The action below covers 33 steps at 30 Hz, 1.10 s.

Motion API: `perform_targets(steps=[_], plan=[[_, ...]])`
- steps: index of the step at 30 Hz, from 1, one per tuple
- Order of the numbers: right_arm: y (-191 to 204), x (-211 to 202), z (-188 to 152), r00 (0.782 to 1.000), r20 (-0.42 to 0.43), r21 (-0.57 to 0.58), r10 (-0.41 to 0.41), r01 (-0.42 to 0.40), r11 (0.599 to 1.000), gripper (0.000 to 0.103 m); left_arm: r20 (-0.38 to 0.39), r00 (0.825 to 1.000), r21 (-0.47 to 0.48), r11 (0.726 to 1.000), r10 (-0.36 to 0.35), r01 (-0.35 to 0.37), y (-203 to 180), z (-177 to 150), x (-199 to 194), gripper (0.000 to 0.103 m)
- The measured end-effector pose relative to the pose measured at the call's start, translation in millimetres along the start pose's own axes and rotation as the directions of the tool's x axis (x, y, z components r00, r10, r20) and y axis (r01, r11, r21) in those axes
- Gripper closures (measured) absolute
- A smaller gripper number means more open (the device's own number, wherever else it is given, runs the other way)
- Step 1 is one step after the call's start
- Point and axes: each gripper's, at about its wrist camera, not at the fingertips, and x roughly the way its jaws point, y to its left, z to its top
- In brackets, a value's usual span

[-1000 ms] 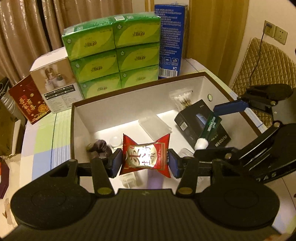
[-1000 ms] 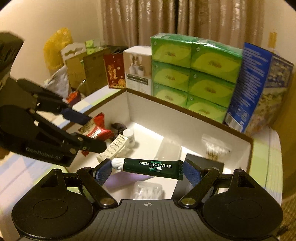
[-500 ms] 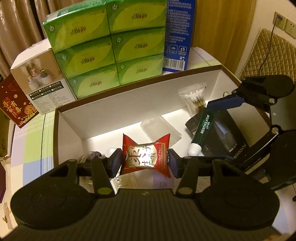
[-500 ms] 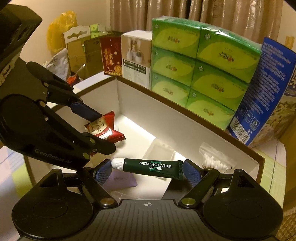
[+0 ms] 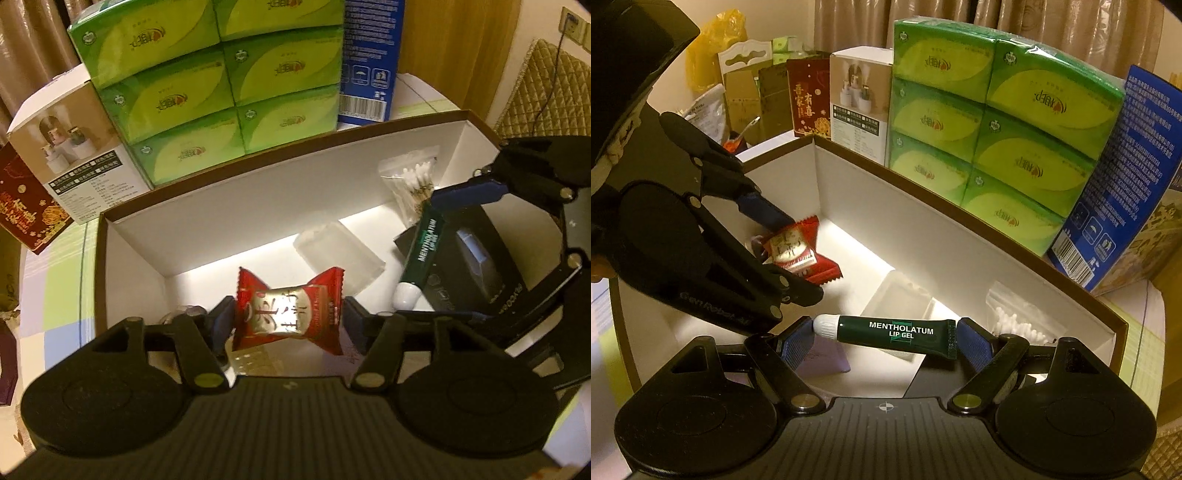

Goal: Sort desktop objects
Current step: 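Lower the candy and lip gel into the box and open both tools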

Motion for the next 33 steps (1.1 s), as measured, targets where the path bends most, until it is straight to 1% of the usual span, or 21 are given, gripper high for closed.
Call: perform_targets(steps=[3,7,11,18,19,20,21,22,25,29,33], plan=[[-2,1,-1,1.0,-0.001,0.006,0.001,-0.001,1.0,0.022,0.004,1.0,-0.014,1.0,0.002,-0.002,4,1,0,0.028],[-2,2,-1,1.0,0.0,0.005,0.0,0.0,1.0,0.022,0.013,1.0,-0.019,1.0,0.009,-0.008,7,3,-3,0.027],[-1,5,-1,1.0,-0.002,0.002,0.005,-0.005,1.0,0.022,0.012,1.0,-0.021,1.0,0.019,-0.019,7,3,-4,0.023],[3,7,0,1.0,0.006,-0.027,0.008,-0.008,1.0,0.022,-0.003,0.999,-0.034,0.999,0.035,-0.036,10,0,-5,0.021],[3,7,0,1.0,0.007,-0.035,0.002,-0.001,0.999,0.021,-0.004,0.999,-0.037,0.999,0.038,-0.039,10,-1,-6,0.021],[4,8,0,1.0,0.01,-0.04,-0.008,0.008,0.999,0.018,-0.005,0.999,-0.04,0.998,0.04,-0.04,11,-1,-7,0.02],[4,7,0,1.0,0.015,-0.044,-0.014,0.014,0.999,0.011,-0.007,0.999,-0.044,0.998,0.041,-0.041,11,-2,-9,0.019],[4,6,-1,1.0,0.023,-0.045,-0.017,0.018,0.999,0.01,-0.006,0.999,-0.047,0.998,0.044,-0.044,11,-2,-10,0.019],[2,2,0,0.999,0.044,-0.028,-0.009,0.011,1.0,0.007,-0.005,0.998,-0.058,0.997,0.056,-0.056,11,-4,-15,0.018],[-1,-8,-2,0.999,0.05,0.006,0.005,-0.005,1.0,0.005,0.001,0.997,-0.078,0.994,0.073,-0.073,10,-7,-24,0.014],[-2,-23,-6,0.998,0.055,0.044,0.022,-0.025,0.999,0.002,0.01,0.996,-0.108,0.99,0.089,-0.088,9,-11,-37,0.013]])
